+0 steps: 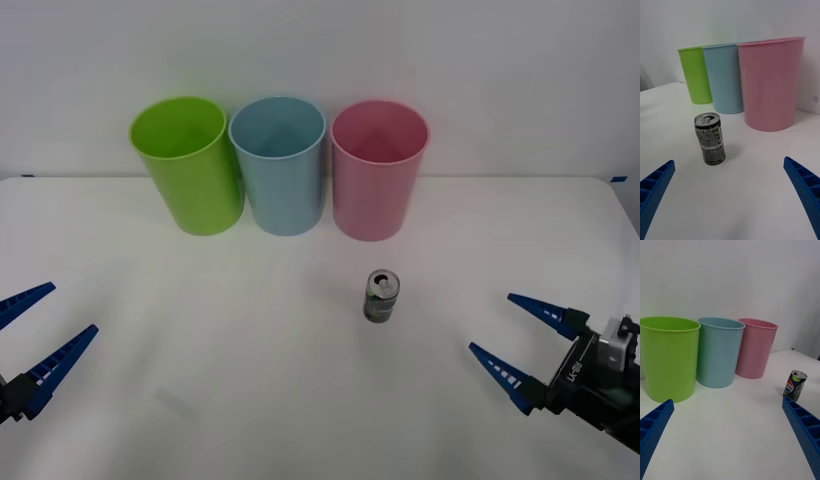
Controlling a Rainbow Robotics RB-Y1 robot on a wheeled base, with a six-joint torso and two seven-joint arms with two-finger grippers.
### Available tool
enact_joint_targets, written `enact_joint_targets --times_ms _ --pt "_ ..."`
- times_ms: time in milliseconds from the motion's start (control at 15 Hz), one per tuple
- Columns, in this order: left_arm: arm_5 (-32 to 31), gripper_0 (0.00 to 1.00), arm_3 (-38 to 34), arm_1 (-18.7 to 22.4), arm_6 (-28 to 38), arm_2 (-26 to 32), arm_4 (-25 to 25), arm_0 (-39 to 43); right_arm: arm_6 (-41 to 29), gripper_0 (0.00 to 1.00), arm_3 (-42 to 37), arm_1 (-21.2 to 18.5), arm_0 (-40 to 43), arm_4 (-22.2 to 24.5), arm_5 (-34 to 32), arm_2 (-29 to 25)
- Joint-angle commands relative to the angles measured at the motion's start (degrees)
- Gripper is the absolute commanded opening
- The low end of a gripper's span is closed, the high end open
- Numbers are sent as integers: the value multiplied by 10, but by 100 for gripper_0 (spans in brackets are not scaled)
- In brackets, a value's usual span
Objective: Grasp the object on the table and drop it into the matching bin: aluminum can to the light blue bin, PET bottle to the pink bin.
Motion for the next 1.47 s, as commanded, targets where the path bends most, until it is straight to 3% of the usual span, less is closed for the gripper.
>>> enact_joint_targets --times_ms 67,467,1467 --pt "0 100 0 0 0 0 0 0 44 100 29 0 -19 0 5 22" --pt "0 100 0 0 0 0 0 0 56 100 97 6 -63 -1 23 75" --pt "0 100 0 0 0 0 0 0 79 100 100 64 -114 -1 180 181"
